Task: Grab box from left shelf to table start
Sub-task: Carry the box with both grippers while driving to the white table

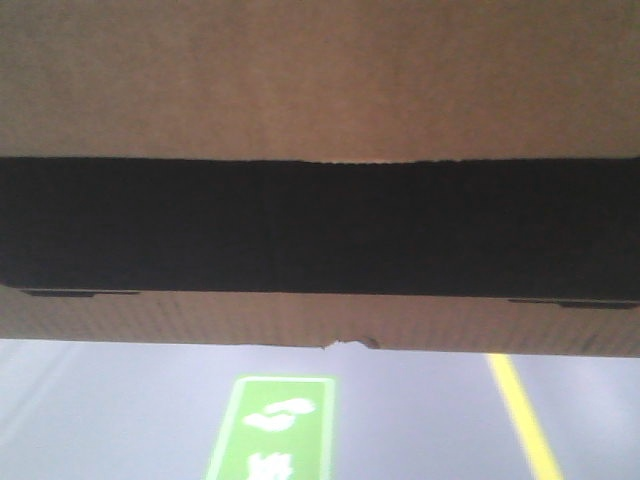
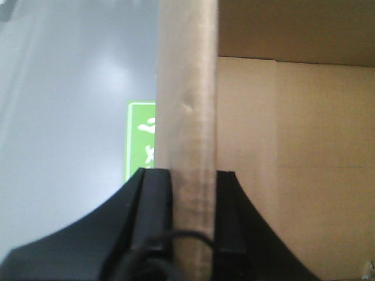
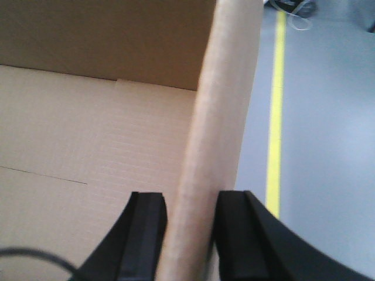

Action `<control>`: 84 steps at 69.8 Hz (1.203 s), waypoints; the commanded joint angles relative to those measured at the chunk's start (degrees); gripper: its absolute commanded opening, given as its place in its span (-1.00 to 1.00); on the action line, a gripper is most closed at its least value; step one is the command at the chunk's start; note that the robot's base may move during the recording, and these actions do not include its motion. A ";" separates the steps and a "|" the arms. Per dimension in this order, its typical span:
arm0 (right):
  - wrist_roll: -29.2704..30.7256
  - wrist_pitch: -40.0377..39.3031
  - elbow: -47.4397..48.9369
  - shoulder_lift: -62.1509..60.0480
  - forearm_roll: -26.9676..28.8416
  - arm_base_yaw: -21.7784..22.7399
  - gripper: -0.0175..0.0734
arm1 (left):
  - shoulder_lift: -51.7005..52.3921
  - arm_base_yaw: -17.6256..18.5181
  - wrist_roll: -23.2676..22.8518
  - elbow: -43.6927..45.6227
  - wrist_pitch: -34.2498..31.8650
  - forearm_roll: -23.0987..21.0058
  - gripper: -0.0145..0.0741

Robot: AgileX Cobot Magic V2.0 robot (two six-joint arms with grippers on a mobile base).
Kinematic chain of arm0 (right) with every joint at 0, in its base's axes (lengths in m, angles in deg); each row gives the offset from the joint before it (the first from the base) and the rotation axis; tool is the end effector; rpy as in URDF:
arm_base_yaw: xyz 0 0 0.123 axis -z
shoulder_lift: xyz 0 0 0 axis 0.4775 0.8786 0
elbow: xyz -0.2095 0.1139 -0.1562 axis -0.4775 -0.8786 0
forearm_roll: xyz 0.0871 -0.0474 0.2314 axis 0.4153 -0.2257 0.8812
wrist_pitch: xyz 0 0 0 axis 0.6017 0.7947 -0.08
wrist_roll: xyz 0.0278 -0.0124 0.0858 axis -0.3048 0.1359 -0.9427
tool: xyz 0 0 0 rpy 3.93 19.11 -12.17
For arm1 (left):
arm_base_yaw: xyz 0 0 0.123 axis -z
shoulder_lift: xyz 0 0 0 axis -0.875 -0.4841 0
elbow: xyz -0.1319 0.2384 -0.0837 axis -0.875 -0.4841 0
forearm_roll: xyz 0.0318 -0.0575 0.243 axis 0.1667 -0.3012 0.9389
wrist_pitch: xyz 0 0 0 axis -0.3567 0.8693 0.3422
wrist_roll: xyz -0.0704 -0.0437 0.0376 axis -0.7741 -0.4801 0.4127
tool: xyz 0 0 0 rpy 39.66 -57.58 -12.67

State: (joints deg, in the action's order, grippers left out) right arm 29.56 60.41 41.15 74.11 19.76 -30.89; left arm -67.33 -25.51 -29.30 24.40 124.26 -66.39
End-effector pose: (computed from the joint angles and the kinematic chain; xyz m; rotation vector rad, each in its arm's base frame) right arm 0.0764 0.0156 0.4156 -0.0999 1.9572 0.1813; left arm 0.1010 -0.0438 0.4314 0.1298 2.0858 -0.3235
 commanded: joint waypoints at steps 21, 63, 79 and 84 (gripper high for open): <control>0.69 -8.64 1.91 0.26 2.24 -0.45 -0.49 | 0.55 0.65 -1.29 2.37 -10.64 -6.96 -0.91; 0.69 -8.64 1.91 0.26 2.24 -0.45 -0.49 | 0.55 0.65 -1.29 2.37 -10.64 -6.96 -0.91; 0.69 -8.64 1.91 0.26 2.24 -0.45 -0.49 | 0.55 0.65 -1.29 2.37 -10.64 -6.96 -0.91; 0.69 -8.64 1.91 0.26 2.24 -0.45 -0.49 | 0.55 0.65 -1.29 2.37 -10.64 -6.96 -0.91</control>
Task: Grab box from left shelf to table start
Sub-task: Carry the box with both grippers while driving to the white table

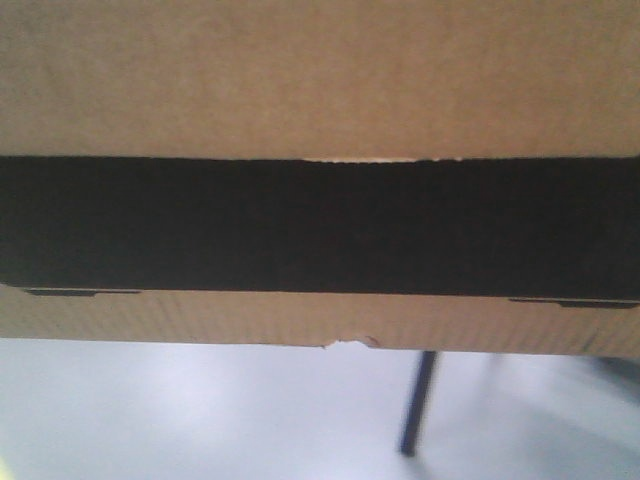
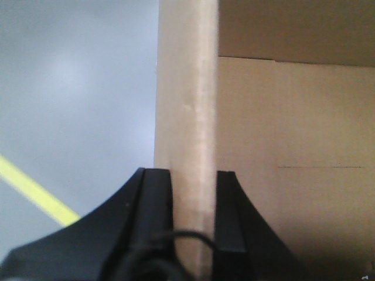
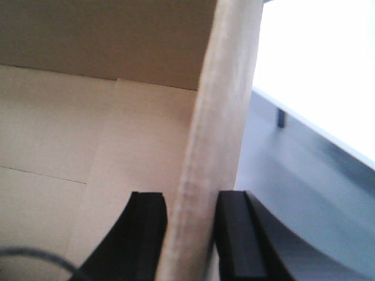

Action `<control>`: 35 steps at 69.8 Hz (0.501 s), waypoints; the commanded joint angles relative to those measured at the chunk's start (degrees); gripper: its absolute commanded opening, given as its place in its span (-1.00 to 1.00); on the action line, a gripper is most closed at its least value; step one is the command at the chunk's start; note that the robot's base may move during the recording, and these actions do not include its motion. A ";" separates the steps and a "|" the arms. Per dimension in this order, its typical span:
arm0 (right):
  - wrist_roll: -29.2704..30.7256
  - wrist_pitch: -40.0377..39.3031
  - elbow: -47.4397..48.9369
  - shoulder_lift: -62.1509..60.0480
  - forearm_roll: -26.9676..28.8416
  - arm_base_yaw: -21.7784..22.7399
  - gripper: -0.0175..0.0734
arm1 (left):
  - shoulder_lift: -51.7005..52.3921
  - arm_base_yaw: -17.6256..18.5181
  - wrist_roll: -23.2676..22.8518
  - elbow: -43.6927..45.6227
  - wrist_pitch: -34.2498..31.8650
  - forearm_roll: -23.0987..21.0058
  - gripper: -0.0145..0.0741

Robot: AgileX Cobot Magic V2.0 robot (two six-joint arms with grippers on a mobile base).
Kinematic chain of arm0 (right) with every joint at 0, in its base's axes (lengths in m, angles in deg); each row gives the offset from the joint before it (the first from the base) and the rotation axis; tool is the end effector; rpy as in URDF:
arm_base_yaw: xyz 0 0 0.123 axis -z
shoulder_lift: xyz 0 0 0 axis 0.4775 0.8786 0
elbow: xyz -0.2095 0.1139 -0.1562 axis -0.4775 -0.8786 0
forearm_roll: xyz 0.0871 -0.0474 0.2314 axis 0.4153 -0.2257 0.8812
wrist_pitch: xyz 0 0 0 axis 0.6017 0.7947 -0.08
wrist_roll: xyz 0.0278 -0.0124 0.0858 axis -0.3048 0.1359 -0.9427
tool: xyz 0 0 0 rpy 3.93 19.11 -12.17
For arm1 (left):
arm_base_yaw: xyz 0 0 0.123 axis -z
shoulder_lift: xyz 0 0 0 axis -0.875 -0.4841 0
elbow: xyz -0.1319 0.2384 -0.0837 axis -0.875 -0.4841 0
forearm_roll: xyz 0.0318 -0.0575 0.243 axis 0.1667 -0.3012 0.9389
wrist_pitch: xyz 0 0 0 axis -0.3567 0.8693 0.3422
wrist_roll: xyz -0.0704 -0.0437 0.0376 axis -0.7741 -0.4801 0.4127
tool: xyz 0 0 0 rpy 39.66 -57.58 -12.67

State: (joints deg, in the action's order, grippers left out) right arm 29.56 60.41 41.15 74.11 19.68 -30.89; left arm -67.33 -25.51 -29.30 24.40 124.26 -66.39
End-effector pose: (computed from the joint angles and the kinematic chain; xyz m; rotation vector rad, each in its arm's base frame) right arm 0.0765 0.0155 0.4156 -0.1001 1.9573 0.1797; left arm 0.1010 -0.0438 0.4314 0.1298 2.0858 -0.3235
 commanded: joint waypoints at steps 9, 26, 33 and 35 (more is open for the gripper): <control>0.69 -8.64 1.91 0.26 2.32 -0.45 -0.49 | 0.55 0.65 -1.29 2.37 -10.64 -6.96 -0.91; 0.69 -8.64 1.91 0.26 2.32 -0.45 -0.49 | 0.55 0.65 -1.29 2.37 -10.64 -6.96 -0.91; 0.69 -8.64 1.91 0.26 2.32 -0.45 -0.49 | 0.55 0.65 -1.29 2.37 -10.64 -6.96 -0.91; 0.69 -8.64 1.91 0.26 2.32 -0.45 -0.49 | 0.55 0.65 -1.29 2.37 -10.64 -6.96 -0.91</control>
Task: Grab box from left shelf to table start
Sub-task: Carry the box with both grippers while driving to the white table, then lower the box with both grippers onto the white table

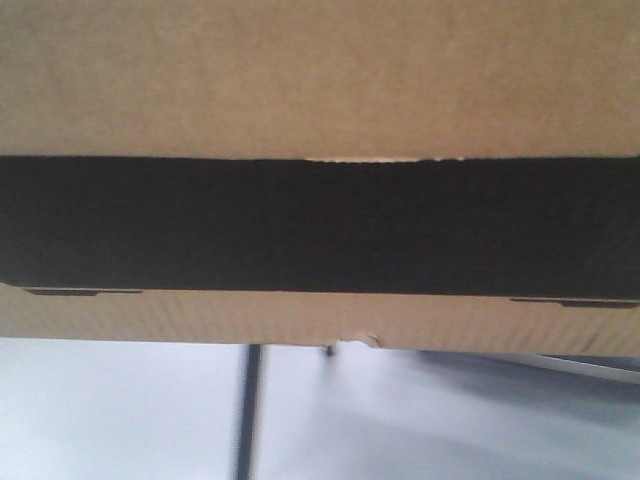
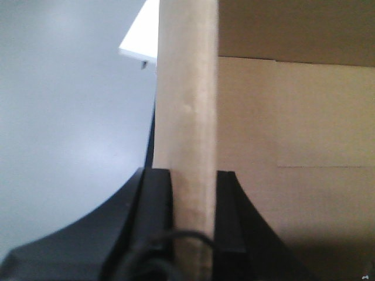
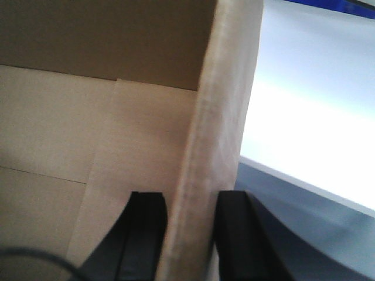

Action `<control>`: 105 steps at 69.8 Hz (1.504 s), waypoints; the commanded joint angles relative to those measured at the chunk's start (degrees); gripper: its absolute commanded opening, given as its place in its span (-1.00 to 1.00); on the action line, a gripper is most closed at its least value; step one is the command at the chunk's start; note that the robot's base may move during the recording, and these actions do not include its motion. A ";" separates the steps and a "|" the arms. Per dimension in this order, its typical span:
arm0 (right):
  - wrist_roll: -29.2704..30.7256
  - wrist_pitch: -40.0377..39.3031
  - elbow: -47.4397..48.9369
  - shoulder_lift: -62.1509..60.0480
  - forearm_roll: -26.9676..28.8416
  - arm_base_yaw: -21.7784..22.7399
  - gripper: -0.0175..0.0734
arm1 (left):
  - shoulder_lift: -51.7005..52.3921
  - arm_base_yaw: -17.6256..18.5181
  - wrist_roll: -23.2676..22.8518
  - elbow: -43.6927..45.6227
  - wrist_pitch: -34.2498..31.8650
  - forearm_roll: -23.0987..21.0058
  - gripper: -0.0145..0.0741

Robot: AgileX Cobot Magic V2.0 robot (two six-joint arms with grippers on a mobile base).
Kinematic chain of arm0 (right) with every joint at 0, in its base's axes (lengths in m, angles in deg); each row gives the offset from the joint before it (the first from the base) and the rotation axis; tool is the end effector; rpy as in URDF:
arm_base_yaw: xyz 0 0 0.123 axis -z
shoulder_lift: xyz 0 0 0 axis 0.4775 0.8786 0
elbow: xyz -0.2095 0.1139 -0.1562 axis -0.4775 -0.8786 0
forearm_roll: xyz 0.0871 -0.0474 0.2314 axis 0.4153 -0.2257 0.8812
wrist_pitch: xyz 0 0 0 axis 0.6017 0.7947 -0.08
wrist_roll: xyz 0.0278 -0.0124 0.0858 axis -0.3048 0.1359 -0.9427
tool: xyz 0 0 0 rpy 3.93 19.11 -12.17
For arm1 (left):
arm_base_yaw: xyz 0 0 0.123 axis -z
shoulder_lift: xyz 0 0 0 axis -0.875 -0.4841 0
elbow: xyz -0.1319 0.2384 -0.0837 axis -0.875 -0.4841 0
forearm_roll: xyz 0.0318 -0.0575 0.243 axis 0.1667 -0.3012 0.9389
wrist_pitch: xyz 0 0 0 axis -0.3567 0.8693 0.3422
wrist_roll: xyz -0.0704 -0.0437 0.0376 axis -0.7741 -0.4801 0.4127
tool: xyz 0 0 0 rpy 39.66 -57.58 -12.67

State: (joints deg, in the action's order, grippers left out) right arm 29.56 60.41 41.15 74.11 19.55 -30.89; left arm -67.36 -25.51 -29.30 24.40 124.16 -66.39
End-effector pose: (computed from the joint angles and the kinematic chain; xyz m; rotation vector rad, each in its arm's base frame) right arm 0.0765 0.0153 0.4155 -0.1003 1.9575 0.1770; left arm 0.1012 -0.0440 0.4315 0.1302 2.0847 -0.3241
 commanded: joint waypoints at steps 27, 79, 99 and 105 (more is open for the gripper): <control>0.69 -8.65 1.91 0.26 2.45 -0.45 -0.49 | 0.44 0.65 -1.29 2.37 -10.53 -6.96 -0.91; 0.69 -8.66 1.91 0.26 2.45 -0.45 -0.49 | -1.17 0.65 -1.29 2.37 -10.53 -6.80 -0.91; 0.69 -8.66 1.91 0.26 2.45 -0.45 -0.49 | -3.52 0.65 -1.29 2.37 -10.53 -6.80 -0.91; 0.69 -8.66 1.91 0.26 2.45 -0.45 -0.49 | -4.50 0.65 -1.29 2.37 -10.53 -6.80 -0.91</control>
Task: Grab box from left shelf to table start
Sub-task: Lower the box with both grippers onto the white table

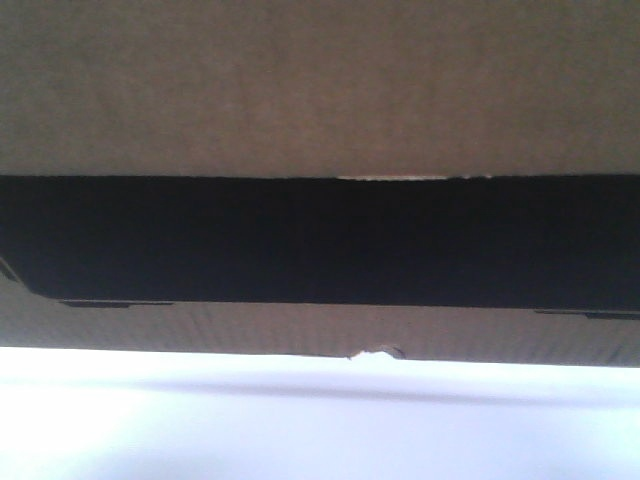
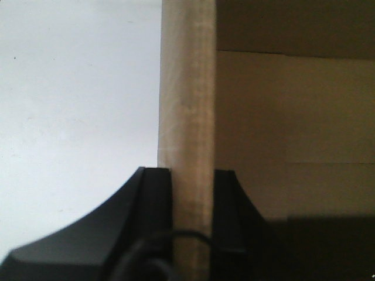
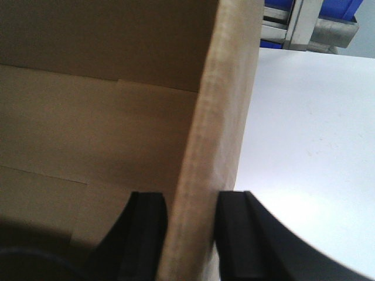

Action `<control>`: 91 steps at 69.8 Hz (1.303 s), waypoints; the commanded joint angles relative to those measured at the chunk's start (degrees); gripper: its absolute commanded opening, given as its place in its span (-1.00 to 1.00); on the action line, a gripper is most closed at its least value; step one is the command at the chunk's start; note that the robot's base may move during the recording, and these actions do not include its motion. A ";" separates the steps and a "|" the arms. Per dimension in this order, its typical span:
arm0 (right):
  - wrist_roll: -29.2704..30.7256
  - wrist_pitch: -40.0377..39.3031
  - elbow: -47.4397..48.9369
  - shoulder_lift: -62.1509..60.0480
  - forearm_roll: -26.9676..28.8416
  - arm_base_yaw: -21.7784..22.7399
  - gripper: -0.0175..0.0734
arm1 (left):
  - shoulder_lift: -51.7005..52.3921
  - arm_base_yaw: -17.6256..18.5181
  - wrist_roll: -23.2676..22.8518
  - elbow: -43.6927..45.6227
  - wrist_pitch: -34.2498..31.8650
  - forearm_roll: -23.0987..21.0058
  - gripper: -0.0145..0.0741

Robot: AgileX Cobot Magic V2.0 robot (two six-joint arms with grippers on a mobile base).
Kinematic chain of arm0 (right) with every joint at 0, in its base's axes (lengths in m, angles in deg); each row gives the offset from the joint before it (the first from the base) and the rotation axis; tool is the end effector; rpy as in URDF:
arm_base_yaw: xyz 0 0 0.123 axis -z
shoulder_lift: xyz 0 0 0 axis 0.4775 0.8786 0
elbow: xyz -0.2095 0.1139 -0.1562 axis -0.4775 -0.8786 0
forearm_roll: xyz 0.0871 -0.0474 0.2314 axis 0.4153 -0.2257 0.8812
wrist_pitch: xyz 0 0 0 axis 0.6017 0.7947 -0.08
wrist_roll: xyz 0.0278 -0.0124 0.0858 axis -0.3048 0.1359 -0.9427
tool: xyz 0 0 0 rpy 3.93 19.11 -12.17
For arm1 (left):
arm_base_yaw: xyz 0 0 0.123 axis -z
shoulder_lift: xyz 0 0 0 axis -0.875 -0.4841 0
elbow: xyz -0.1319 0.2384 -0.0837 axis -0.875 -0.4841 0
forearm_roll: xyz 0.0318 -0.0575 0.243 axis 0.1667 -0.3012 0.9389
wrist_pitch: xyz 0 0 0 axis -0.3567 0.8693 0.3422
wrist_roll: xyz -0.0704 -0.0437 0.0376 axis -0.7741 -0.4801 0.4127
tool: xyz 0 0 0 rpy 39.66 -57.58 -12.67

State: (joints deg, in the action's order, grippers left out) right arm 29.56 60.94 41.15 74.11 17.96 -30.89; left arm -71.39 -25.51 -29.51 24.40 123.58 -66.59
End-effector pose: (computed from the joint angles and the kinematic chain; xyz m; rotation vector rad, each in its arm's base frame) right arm 0.0764 0.0134 0.4145 -0.1045 1.9683 0.1448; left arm 0.1188 -0.0571 0.4238 0.1440 2.1412 -0.2998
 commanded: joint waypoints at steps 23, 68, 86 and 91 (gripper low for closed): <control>0.69 -9.19 1.91 0.26 4.04 -0.45 -0.49 | -8.11 0.65 -1.08 2.37 -9.95 -6.61 -0.91; 0.69 -9.19 1.91 0.26 4.04 -0.45 -0.49 | -16.72 0.65 -1.08 7.75 -9.86 -0.29 -0.91; 0.64 -9.18 1.91 0.26 4.04 -0.45 -0.49 | -16.72 0.65 -1.08 7.75 -8.76 -0.11 -0.91; 0.64 -9.18 1.91 0.26 4.04 -0.45 -0.49 | -16.72 0.65 -1.08 7.75 -8.76 -0.11 -0.91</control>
State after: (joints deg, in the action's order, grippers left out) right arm 28.97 61.95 40.66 74.33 11.76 -30.67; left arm -88.81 -25.61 -30.33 29.88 121.78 -65.77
